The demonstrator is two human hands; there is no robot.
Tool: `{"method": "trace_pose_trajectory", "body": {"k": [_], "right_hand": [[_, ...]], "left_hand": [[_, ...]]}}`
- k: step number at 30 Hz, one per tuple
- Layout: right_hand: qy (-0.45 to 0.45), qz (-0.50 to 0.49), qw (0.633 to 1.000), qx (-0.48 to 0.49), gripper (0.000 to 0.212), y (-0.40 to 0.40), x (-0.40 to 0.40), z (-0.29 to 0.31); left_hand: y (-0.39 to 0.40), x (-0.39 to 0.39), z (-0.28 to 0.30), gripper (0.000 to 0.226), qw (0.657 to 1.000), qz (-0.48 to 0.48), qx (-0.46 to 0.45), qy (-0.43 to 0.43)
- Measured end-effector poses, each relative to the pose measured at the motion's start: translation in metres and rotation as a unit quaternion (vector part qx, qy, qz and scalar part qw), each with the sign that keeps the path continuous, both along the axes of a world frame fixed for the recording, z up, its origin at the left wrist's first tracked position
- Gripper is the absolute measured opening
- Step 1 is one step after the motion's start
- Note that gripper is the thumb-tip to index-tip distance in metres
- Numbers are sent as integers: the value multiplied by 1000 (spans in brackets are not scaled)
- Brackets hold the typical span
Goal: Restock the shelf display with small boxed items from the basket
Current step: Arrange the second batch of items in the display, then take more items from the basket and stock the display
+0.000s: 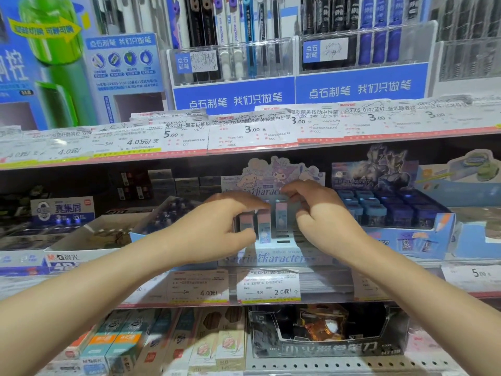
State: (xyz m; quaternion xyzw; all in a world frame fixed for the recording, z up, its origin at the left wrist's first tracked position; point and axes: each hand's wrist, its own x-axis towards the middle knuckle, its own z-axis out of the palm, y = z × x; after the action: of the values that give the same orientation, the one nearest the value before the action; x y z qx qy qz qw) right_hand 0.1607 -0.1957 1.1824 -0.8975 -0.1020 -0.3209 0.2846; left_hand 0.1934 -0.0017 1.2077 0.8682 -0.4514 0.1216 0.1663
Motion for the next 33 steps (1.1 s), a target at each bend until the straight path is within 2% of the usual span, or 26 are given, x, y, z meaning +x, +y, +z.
{"method": "trace_pose_trajectory", "body": {"k": [1,3,6,8,10,14,19,23,26,30,33], "right_hand": [[-15,2,1000,-9,43,-1,-4,-1],[-42,16,999,-18,37,-6,-14,-1],[-68,56,996,-13,26,-12,-28,3],[-65,95,993,20,21,-18,-39,3],[-43,137,988,63,14,-24,-52,0],[11,183,977,108,13,-32,-80,-19],[82,205,968,122,17,-26,-111,-64],[137,203,961,126,25,-13,-139,-105],[198,190,952,135,14,2,-158,-145],[323,145,919,171,7,27,-187,-207],[374,124,907,147,10,42,-209,-260]], "left_hand": [[-2,-3,-1,53,999,-6,-30,-27],[-8,-11,1,21,992,-26,-101,-72],[-16,-27,3,8,981,-15,-165,-98],[-20,-38,1,25,978,16,-168,-123],[-23,-51,-6,26,975,31,-186,-115],[-27,-80,-29,21,971,70,-229,-29],[-16,-117,-75,28,962,78,-241,100],[5,-142,-111,24,966,106,-187,145],[27,-158,-143,23,964,118,-127,200],[58,-178,-199,25,953,127,-83,264],[77,-187,-251,25,928,136,-53,342]]}}
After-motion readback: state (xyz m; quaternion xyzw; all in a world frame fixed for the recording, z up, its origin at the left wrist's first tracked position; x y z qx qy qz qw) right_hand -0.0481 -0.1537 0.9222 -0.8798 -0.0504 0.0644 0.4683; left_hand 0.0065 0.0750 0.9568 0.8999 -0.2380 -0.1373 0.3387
